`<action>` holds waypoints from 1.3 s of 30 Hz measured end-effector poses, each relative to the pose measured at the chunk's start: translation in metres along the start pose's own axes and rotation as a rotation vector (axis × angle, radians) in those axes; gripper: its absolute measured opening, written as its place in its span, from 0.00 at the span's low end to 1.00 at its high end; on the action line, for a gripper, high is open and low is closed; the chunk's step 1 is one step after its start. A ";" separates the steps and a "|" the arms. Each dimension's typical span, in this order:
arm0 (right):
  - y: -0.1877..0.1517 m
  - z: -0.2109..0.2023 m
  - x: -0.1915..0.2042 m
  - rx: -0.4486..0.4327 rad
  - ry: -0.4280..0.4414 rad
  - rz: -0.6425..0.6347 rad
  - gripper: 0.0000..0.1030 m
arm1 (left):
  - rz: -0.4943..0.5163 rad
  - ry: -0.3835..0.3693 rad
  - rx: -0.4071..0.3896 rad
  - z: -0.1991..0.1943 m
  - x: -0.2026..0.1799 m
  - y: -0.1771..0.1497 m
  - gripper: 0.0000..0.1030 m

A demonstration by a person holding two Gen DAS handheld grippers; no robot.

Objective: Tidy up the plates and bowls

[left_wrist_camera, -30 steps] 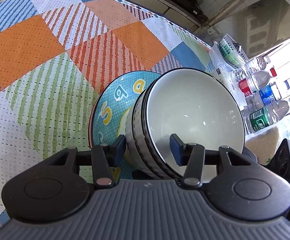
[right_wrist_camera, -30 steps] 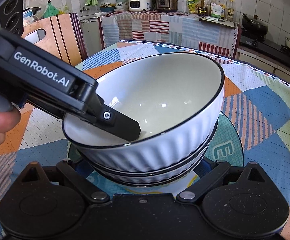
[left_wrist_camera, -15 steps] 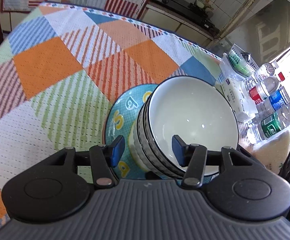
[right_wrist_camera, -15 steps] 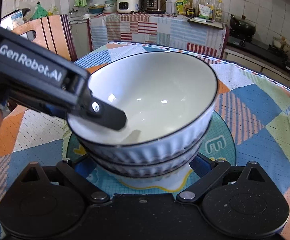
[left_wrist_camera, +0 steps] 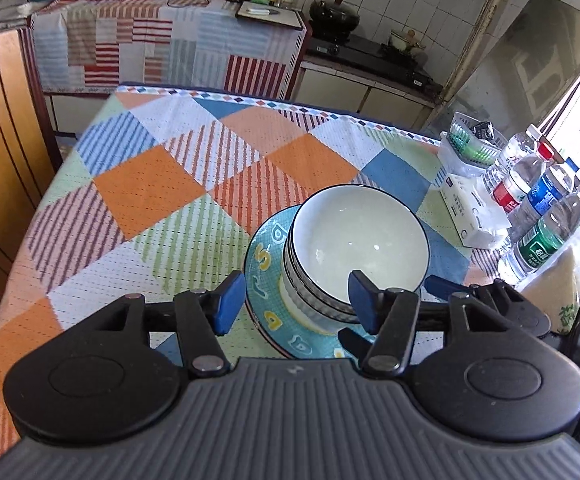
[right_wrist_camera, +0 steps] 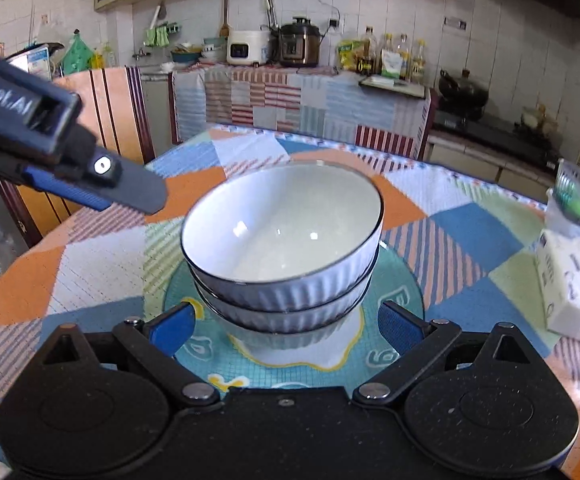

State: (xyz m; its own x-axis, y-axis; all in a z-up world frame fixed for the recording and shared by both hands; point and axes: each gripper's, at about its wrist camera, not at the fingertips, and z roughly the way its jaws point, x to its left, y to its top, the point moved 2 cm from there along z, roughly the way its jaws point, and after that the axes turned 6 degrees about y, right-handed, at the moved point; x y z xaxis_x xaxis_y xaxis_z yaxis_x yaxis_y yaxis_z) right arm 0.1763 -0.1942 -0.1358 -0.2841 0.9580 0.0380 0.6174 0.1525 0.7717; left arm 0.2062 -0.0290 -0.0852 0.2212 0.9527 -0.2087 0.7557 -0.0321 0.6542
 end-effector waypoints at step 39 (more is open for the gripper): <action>0.001 -0.159 0.043 -0.009 -0.164 0.133 0.98 | 0.100 0.250 -0.111 -0.139 -0.001 -0.068 0.98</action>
State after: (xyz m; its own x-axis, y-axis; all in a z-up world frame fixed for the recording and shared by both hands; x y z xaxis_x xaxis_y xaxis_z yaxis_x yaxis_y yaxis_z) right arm 0.0477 -0.1920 -0.0325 -0.0769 0.9964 0.0365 0.6350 0.0207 0.7723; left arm 0.0689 0.0146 -0.0287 0.1221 0.9918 0.0372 0.6630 -0.1094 0.7406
